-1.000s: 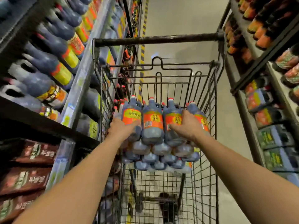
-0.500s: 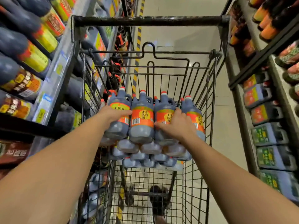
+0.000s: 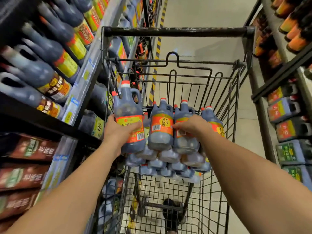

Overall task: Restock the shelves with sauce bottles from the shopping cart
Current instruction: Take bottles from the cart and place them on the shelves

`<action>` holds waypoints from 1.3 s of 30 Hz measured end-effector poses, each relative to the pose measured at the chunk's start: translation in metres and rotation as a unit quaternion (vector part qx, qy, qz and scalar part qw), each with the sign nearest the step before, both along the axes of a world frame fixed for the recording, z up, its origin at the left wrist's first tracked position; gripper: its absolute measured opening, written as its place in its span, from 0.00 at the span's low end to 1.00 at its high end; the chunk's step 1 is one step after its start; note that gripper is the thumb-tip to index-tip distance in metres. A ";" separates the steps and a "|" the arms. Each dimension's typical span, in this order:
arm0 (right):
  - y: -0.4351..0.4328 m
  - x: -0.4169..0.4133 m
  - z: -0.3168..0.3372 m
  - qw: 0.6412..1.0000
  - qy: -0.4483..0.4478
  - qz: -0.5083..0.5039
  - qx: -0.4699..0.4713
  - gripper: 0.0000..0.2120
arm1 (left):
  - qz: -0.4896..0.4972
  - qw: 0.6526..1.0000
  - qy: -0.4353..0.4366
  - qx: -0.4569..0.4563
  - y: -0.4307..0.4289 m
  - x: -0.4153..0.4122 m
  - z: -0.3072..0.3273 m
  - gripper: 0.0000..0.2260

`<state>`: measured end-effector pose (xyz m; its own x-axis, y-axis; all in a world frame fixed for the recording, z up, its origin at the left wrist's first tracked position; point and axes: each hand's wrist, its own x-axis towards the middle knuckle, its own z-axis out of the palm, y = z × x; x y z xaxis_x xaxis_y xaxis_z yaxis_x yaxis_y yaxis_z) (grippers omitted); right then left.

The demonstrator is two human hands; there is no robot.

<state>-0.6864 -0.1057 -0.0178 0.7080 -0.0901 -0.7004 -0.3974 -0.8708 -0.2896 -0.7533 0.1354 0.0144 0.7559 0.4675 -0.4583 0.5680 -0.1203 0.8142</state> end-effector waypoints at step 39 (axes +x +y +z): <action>0.117 -0.215 0.230 0.788 -0.532 -0.004 0.309 0.37 | 0.076 0.921 -0.371 0.092 0.069 -0.264 0.224 0.34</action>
<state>-0.9015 0.0114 0.2125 0.9254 0.0271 0.3780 0.3519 -0.4315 -0.8306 -1.0174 0.2042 0.2379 0.7488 0.6112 0.2562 -0.1158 -0.2600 0.9586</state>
